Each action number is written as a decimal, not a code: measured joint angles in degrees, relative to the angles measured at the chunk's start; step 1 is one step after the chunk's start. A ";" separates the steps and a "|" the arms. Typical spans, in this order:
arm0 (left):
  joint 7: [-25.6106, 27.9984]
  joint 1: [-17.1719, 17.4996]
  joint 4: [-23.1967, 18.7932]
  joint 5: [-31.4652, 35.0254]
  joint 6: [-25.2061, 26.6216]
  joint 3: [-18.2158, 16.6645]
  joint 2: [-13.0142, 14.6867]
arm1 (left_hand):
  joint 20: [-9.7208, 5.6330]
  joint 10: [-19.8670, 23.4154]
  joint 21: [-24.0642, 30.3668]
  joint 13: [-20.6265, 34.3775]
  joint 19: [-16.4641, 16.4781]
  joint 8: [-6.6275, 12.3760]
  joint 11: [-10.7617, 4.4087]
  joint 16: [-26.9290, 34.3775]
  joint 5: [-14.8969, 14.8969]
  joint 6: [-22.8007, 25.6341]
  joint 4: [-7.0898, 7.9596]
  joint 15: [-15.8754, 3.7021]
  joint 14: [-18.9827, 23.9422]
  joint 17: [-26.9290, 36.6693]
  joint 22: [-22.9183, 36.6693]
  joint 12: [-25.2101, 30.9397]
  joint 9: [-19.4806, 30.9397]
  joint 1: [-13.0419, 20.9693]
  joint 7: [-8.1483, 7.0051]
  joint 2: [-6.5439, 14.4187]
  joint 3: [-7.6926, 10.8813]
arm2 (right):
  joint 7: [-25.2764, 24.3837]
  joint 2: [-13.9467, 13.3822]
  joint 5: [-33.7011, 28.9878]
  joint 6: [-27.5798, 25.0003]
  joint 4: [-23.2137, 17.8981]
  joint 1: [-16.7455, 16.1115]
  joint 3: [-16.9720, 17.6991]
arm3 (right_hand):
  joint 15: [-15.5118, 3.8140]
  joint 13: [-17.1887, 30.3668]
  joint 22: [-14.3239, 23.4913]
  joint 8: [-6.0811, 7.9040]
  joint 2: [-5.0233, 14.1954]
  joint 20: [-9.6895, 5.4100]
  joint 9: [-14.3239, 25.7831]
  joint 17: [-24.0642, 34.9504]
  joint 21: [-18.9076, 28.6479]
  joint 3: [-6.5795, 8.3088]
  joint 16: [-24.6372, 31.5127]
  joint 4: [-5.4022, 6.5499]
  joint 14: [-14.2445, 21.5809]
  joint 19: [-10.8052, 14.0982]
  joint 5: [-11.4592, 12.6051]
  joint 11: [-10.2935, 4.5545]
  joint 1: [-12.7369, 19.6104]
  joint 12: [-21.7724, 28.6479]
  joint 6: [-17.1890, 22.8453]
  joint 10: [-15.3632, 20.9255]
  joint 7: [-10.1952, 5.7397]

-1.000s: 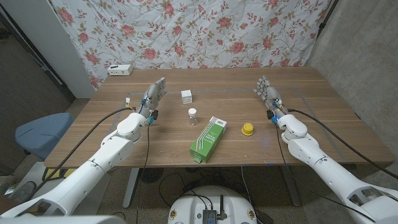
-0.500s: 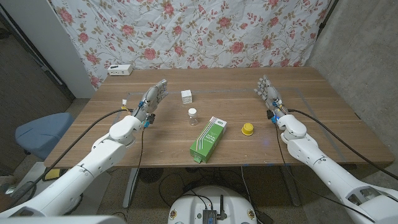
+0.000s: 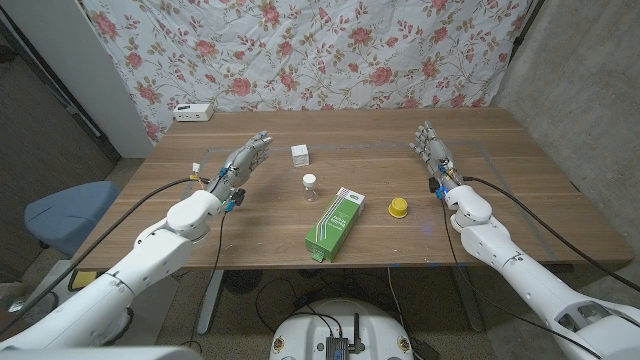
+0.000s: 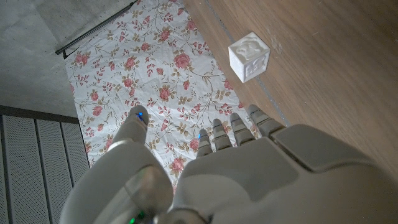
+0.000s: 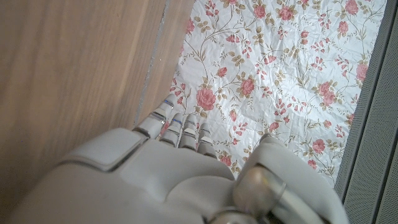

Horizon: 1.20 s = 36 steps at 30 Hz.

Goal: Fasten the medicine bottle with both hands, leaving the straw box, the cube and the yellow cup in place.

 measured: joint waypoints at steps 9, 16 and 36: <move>0.20 0.93 -1.27 1.28 0.17 -0.05 1.19 | 2.46 1.93 0.17 0.00 0.53 0.00 -0.32 0.45 2.28 -0.67 -0.30 -0.09 3.19 -0.01 0.00 0.00 0.01 8.05 -1.29 -2.54 -1.15 | -1.33 0.01 -0.46 0.08 -0.78 -0.65 0.04 | 0.00 0.00 0.00 0.23 0.23 0.00 0.00 -0.27 0.00 0.00 0.00 0.00 0.00 0.00 0.00 0.00 -0.22 0.00 0.00 0.00 0.00; 0.47 1.19 -2.28 2.59 1.08 0.35 2.02 | 4.26 2.02 0.17 -0.17 -0.51 -0.68 -0.22 0.45 3.42 -3.77 -0.14 -0.30 3.59 -0.01 0.15 -0.05 0.01 13.28 -2.83 -3.29 -2.39 | -2.49 0.04 -0.85 0.13 -1.55 -1.28 0.21 | 0.00 0.01 0.00 0.23 0.45 0.00 0.00 -0.27 0.00 0.00 0.00 0.00 -0.01 0.00 0.00 0.00 -0.44 0.40 0.00 0.00 0.01; 4.19 2.28 -5.89 9.56 4.64 1.77 3.62 | 1.32 4.68 -0.11 -0.17 -3.53 -1.33 -0.40 0.17 5.29 -9.02 0.48 -0.20 6.15 -0.15 -0.01 -0.46 0.00 20.82 -2.84 -3.37 -6.03 | -5.28 0.91 -1.90 0.97 -2.38 -2.38 0.57 | 0.20 0.01 0.00 0.23 0.46 0.00 0.00 -0.53 0.00 0.00 0.00 0.00 0.20 0.00 0.61 0.22 -0.44 0.40 0.32 0.21 -0.30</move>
